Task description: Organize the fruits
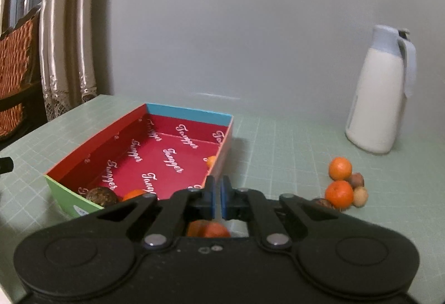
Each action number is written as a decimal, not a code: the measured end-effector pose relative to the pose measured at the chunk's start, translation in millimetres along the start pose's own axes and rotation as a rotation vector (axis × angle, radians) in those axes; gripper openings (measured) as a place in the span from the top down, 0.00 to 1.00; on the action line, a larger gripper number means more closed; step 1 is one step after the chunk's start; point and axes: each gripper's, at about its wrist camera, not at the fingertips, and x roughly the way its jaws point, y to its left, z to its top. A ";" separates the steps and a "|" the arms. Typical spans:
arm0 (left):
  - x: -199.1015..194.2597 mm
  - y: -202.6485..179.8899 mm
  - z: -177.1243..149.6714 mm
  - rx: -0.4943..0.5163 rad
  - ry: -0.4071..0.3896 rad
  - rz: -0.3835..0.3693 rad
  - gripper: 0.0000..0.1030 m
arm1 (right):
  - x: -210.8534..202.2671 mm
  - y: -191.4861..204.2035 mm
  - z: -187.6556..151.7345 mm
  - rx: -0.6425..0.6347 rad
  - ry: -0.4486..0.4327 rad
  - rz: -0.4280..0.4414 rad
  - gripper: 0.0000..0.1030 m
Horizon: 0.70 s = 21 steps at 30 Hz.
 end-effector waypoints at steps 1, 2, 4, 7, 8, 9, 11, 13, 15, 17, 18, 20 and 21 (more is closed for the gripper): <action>-0.2 1.6 -0.5 -0.001 -0.001 -0.001 0.00 | -0.8 -0.4 0.9 -0.005 -0.001 -0.004 0.93; 0.4 3.7 -0.6 -0.004 -0.001 -0.001 0.00 | -1.2 -2.1 0.5 -0.007 0.004 -0.001 0.92; 1.0 5.4 -0.1 -0.016 0.000 0.001 0.00 | -2.7 -10.2 -2.2 -0.013 0.008 -0.017 0.92; 0.2 7.7 1.0 -0.042 -0.002 -0.014 0.00 | -3.8 -30.7 -1.1 0.038 0.018 -0.050 0.89; -1.0 7.1 1.2 -0.045 -0.009 -0.019 0.00 | -4.6 -36.5 -1.1 0.052 0.021 -0.056 0.89; -1.7 6.5 1.1 -0.042 -0.016 -0.020 0.00 | -6.0 -41.6 -1.4 0.059 0.021 -0.069 0.89; -1.4 5.4 0.6 -0.033 -0.017 -0.021 0.00 | -9.9 -51.5 -2.4 0.067 0.018 -0.098 0.80; -0.6 5.6 1.3 -0.041 -0.015 -0.027 0.00 | -12.0 -61.4 -4.2 0.061 0.019 -0.124 0.78; -1.8 4.4 2.1 -0.053 -0.015 -0.029 0.00 | -7.5 -66.1 -8.8 0.057 0.057 -0.103 0.78; -3.9 1.0 2.7 -0.052 -0.020 -0.035 0.00 | -4.5 -61.3 -16.0 0.029 0.125 -0.055 0.76; -4.6 -1.3 2.8 -0.045 -0.023 -0.035 0.00 | -4.9 -55.8 -18.7 -0.007 0.139 -0.044 0.75; -5.6 -5.3 2.5 -0.045 -0.021 -0.039 0.00 | -10.0 -45.0 -22.8 -0.064 0.131 -0.002 0.73; -6.3 -7.1 2.1 -0.049 -0.021 -0.043 0.00 | -11.7 -41.9 -23.2 -0.069 0.127 0.020 0.73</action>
